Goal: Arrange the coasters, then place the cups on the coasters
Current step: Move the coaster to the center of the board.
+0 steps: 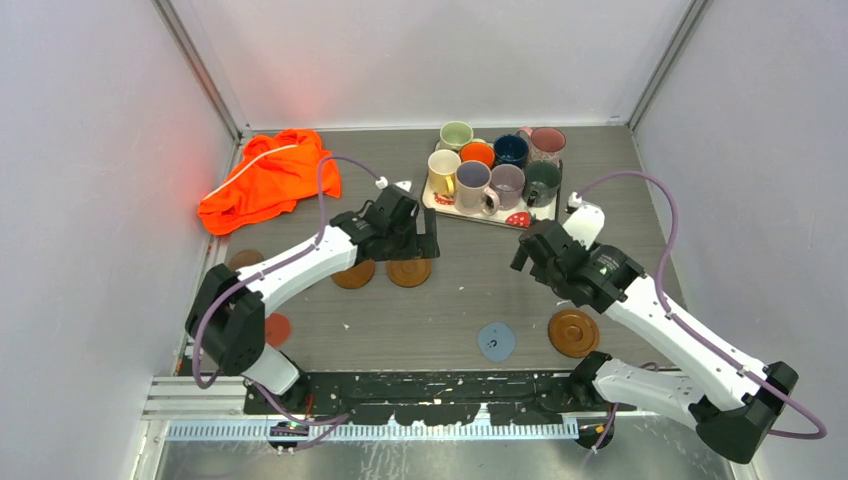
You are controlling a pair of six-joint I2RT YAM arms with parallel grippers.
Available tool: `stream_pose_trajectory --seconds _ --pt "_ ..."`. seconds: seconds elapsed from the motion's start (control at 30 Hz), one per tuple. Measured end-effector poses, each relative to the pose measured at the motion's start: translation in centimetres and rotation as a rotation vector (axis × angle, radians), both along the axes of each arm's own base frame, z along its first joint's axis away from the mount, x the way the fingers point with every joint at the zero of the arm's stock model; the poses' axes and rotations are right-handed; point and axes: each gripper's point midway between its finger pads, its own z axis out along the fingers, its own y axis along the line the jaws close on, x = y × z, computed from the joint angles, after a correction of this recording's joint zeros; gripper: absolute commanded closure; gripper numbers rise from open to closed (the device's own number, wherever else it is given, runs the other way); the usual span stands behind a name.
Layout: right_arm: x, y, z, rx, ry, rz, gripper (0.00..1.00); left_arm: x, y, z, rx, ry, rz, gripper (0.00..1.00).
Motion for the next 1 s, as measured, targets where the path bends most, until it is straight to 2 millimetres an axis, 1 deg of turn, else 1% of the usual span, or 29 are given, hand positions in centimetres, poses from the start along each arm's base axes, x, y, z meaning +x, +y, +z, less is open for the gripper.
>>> stream_pose_trajectory --seconds 0.17,0.3,0.43,0.6,0.7,0.9,1.0 --pt "-1.7 -2.1 -3.6 0.016 0.049 -0.138 0.00 -1.7 1.0 0.2 -0.006 0.004 -0.025 0.00" --pt "-2.8 -3.5 -6.7 0.035 0.100 -0.236 0.00 -3.0 1.8 1.0 -0.023 -0.005 -0.039 0.00" --pt "-3.8 -4.8 -10.6 0.094 0.183 -0.363 0.00 -4.0 2.2 1.8 -0.050 -0.016 -0.058 0.00" --pt "-5.2 -5.6 -14.6 0.182 0.275 -0.480 0.00 -5.1 2.8 1.7 -0.056 -0.016 -0.078 0.00" --pt "-5.7 -5.4 -15.7 0.229 0.291 -0.505 0.00 -5.5 3.1 1.5 -0.054 -0.013 -0.082 0.00" --pt "-4.8 -4.9 -15.9 0.314 0.230 -0.519 0.00 -5.9 3.3 1.6 -0.060 -0.017 -0.089 0.00" --pt "-4.8 -4.9 -16.4 0.320 0.225 -0.523 0.00 -5.9 3.3 1.8 -0.063 -0.020 -0.090 0.00"
